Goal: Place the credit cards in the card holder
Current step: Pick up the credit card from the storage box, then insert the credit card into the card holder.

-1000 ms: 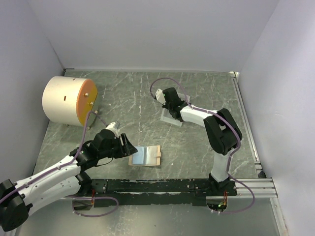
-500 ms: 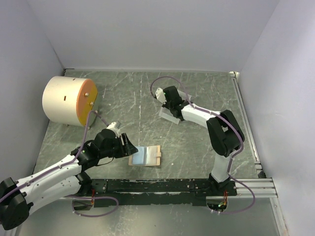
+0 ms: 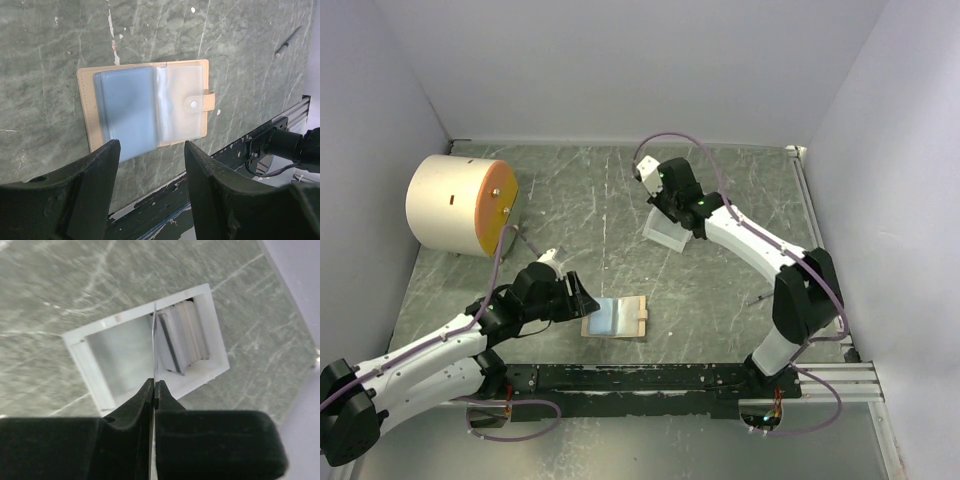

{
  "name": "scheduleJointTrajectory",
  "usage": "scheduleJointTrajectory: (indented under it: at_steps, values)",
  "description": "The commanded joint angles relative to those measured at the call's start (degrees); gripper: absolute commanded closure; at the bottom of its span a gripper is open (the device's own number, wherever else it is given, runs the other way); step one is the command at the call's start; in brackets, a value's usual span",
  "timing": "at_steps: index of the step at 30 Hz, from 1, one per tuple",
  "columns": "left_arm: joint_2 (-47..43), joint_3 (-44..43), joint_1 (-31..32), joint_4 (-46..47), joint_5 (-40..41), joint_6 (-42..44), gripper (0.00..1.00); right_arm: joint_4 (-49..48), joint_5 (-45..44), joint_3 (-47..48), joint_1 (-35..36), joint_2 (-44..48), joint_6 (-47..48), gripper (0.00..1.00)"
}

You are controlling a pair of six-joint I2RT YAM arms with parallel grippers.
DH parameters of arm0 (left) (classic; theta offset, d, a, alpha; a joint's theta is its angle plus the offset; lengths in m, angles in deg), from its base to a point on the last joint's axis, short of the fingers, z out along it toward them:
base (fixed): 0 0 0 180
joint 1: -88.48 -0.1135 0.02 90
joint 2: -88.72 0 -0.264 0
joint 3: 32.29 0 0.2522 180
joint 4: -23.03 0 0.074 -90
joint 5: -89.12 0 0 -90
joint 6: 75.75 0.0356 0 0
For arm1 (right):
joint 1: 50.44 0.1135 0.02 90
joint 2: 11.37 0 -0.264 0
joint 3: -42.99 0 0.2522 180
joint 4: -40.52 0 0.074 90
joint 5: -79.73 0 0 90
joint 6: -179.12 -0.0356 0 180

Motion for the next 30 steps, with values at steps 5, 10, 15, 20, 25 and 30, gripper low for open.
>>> scheduleJointTrajectory:
  at_steps: [5, 10, 15, 20, 25, 30]
  values:
    - [-0.83, -2.42, 0.27, -3.4, 3.66, -0.37, 0.36, 0.34, 14.51, -2.01, 2.39, 11.68, -27.14, 1.0]
    - [-0.09, -2.17, 0.27, -4.56, 4.25, -1.15, 0.44, -2.6, 16.91, -7.76, 6.46, 17.7, -43.2, 1.0]
    - [1.54, -2.31, 0.27, -6.69, 5.02, -1.61, 0.68, -2.73, 18.58, -12.02, 10.7, 20.41, -58.45, 1.0]
    - [2.69, -1.47, 0.27, -7.43, 5.08, -2.53, 0.88, -9.6, 19.38, -22.1, 16.1, 22.75, -71.1, 1.0]
    - [3.56, 0.5, 0.25, -5.61, 3.84, -2.99, 0.93, -14.07, 18.86, -29.07, 17.72, 23.92, -79.24, 1.0]
    - [5.03, 1.67, 0.25, -4.88, 3.54, -3.24, 0.93, -17.29, 19.27, -33.38, 17.91, 24.33, -83.2, 1.0]
